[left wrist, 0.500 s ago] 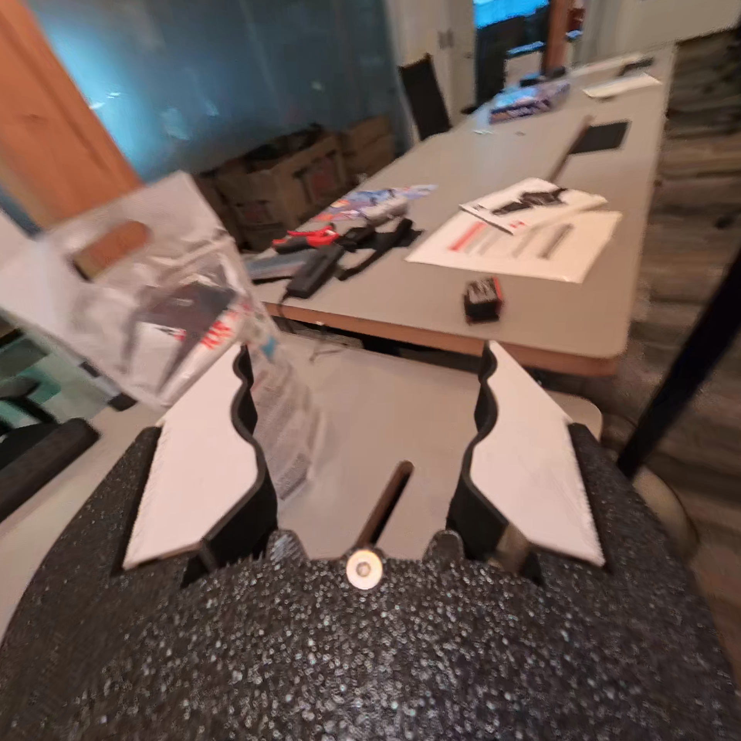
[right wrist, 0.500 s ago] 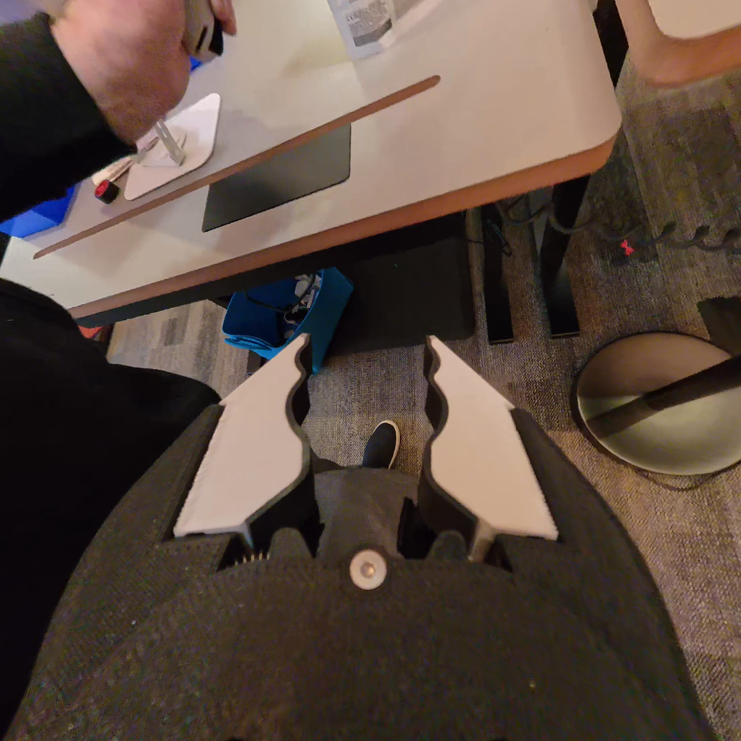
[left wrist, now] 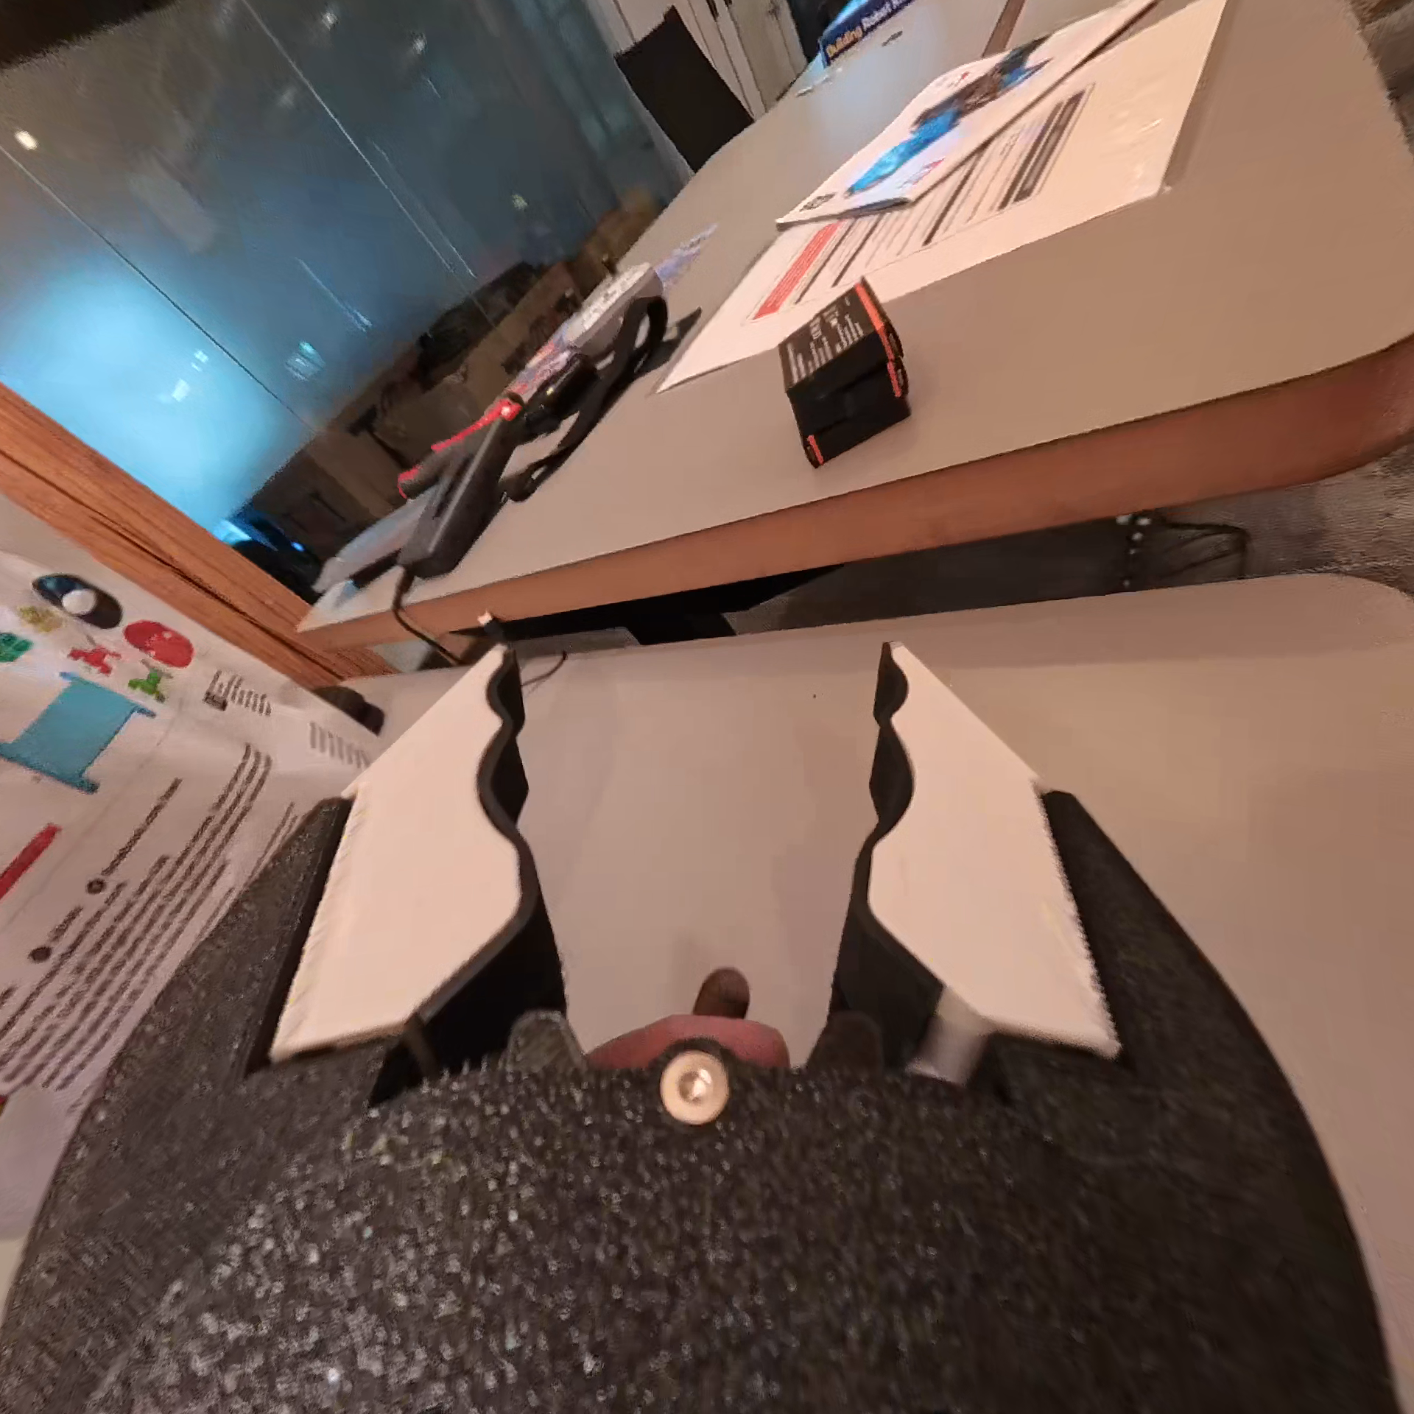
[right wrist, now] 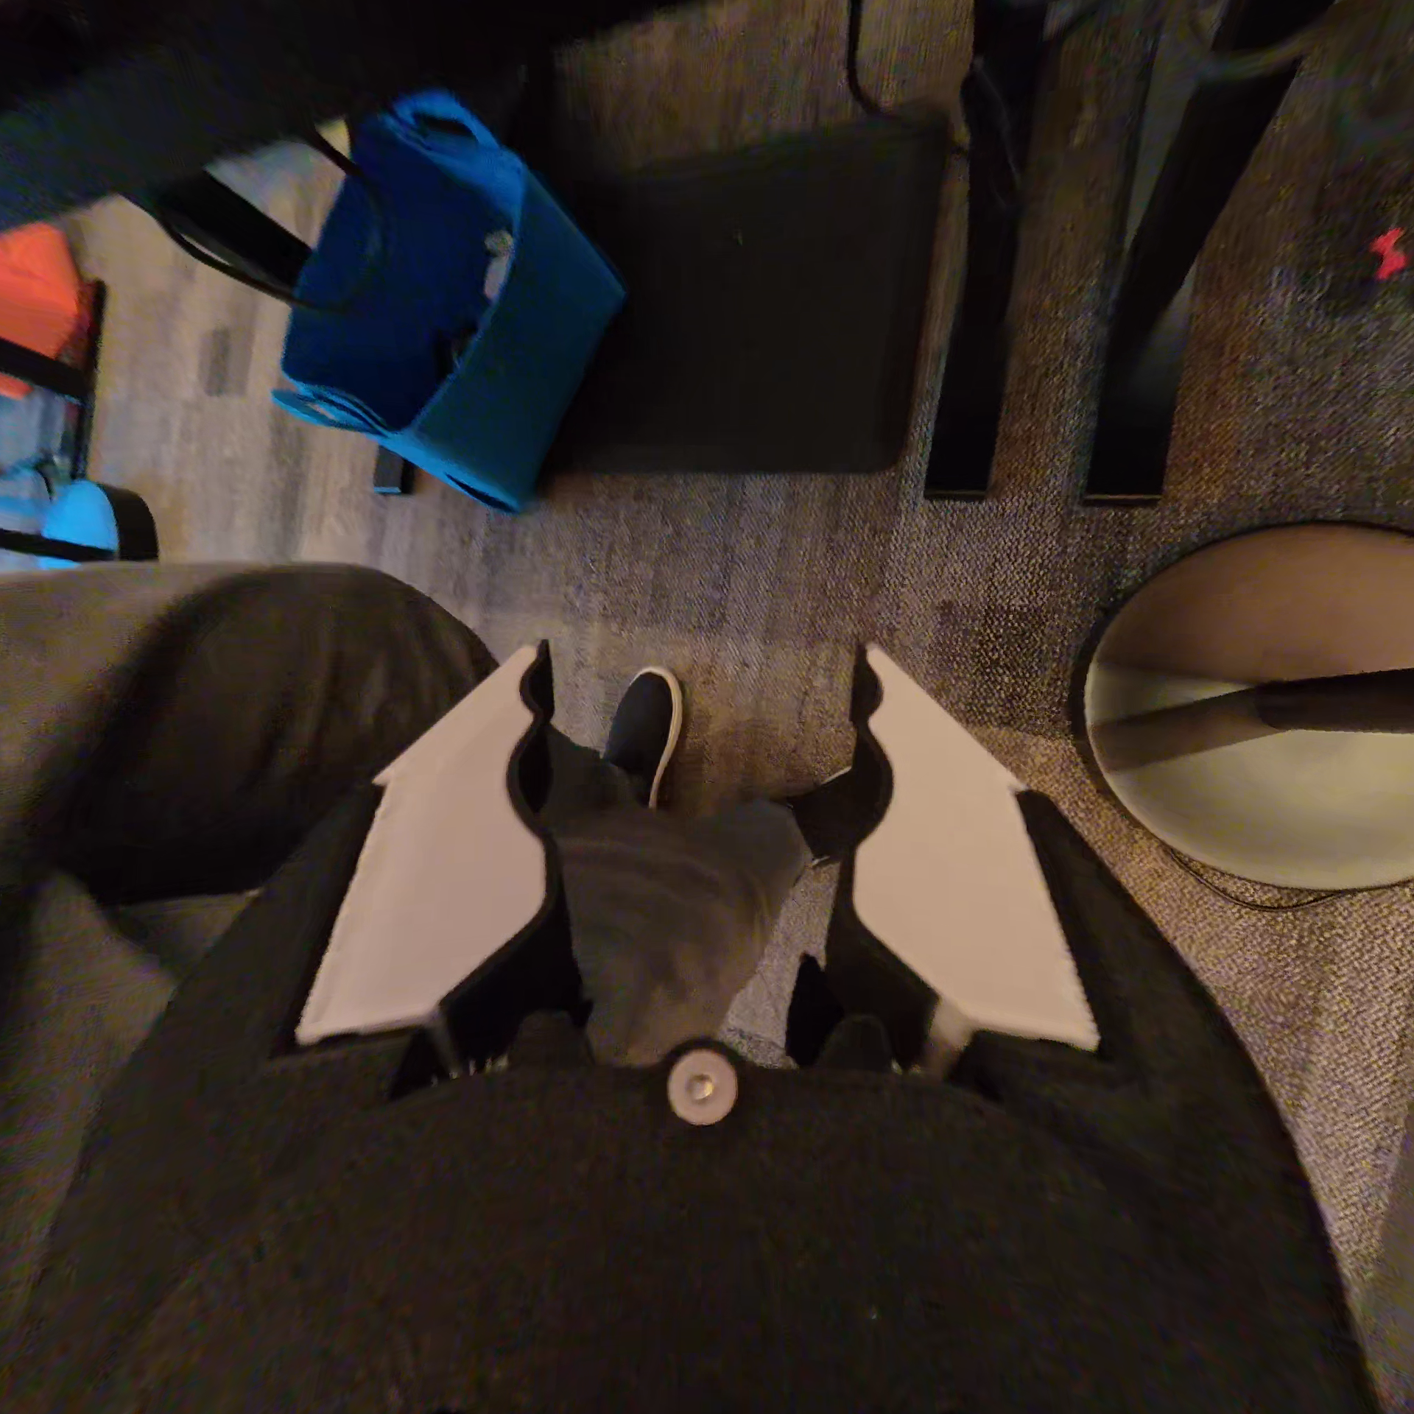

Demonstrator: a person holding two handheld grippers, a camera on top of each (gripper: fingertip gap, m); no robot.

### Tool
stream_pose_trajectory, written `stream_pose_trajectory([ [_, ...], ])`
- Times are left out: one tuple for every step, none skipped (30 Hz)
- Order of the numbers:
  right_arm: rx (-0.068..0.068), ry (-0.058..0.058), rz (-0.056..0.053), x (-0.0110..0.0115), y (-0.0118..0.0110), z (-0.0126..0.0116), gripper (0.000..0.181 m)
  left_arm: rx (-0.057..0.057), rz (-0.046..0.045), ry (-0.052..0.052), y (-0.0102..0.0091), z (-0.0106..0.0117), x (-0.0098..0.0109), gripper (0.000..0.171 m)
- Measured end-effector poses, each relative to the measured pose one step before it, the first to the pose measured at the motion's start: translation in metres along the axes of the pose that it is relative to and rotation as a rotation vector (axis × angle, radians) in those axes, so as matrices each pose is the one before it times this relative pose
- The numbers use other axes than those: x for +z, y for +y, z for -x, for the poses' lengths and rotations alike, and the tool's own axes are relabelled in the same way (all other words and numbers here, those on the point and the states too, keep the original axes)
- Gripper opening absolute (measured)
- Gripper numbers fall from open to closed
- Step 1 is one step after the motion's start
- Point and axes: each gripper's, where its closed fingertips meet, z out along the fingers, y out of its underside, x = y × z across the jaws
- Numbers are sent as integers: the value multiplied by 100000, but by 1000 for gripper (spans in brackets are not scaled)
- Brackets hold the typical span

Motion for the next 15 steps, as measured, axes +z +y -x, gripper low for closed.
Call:
stream_pose_trajectory([
  [281,96,915,1527,612,-1710,80,639,-990,-667,132,-434,384,90],
  [406,-193,39,1539,459,-1631,81,-70,-820,-1020,190,-329,213,89],
  [-235,-276,1330,1672,644,-1586,82,-1894,-1019,-1220,165,-186,50,89],
  [-590,1163,2494,1696,685,-1859,86,-2095,-1348,208,153,-346,-10,89],
  [-470,1133,1416,1772,533,-1760,87,-307,-903,-218,167,-268,-52,89],
  [375,-34,161,1774,291,-1631,87,526,-1832,-1293,59,-48,-90,89],
  [2206,-14,-305,1827,224,-1754,87,1800,-2122,-1641,-252,102,-88,89],
  [2500,-219,-390,2093,253,-2015,88,-340,-2326,-94,-417,21,-111,89],
  [2118,-151,378,2000,267,-1850,88,-1899,-1953,-446,-263,171,-177,87],
  [2622,-458,457,2095,138,-1897,88,-1505,-95,-271,92,178,-113,85],
  [2511,155,-12,1991,-40,-1889,88,-1518,-169,-197,80,199,-58,86],
  [1328,292,-52,1938,-221,-1892,88,-1721,-1138,132,-130,147,-107,86],
  [1406,308,-256,2028,-347,-1914,88,-470,-405,867,-37,-77,-23,85],
  [2141,352,-1041,1788,-592,-1810,88,739,401,503,49,-154,42,85],
  [2718,319,-1774,1743,-746,-1811,87,1517,598,125,79,-186,60,85],
])
